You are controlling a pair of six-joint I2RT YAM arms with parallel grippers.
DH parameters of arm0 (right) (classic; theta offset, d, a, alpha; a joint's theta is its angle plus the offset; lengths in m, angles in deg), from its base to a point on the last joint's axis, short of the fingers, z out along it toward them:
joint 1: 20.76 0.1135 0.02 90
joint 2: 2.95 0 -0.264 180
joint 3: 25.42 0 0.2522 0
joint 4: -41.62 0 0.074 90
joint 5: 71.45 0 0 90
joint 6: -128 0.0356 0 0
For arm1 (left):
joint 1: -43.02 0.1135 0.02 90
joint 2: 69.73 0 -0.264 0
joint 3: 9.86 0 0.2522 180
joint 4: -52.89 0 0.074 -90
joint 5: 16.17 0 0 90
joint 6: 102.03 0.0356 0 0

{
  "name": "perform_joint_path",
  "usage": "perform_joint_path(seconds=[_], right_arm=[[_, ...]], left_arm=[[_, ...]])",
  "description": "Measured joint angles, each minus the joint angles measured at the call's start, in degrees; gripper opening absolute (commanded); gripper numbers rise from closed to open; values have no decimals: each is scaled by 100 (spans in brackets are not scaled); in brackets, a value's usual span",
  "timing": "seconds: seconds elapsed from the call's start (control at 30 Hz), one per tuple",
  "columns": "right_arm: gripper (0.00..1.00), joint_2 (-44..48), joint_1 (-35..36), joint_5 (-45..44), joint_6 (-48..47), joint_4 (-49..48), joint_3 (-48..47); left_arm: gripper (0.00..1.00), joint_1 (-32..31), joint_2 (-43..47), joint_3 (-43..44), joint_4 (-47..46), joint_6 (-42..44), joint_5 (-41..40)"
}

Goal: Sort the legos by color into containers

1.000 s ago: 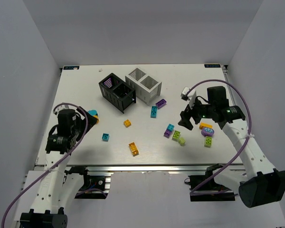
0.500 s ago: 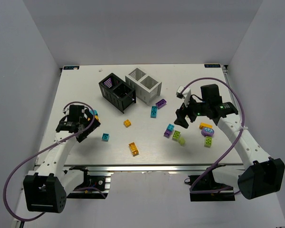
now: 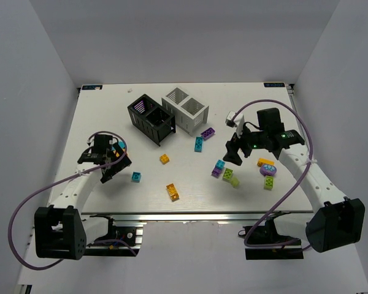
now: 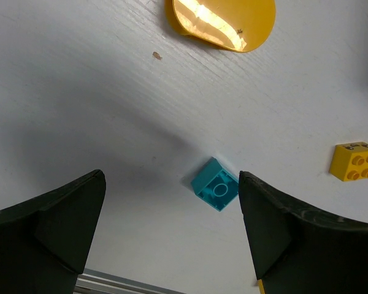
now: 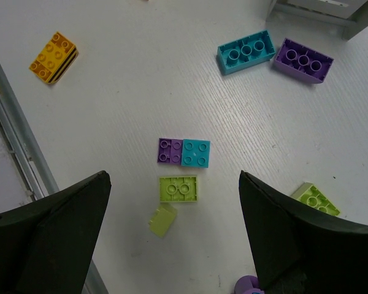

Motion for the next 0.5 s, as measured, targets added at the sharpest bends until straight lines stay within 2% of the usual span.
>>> perform_joint_path(seconds=[0.5], right_arm=[[89,-173,28,59,-46,-24,-39]], left_arm=[[98,0,-459,0,-553,654,59]])
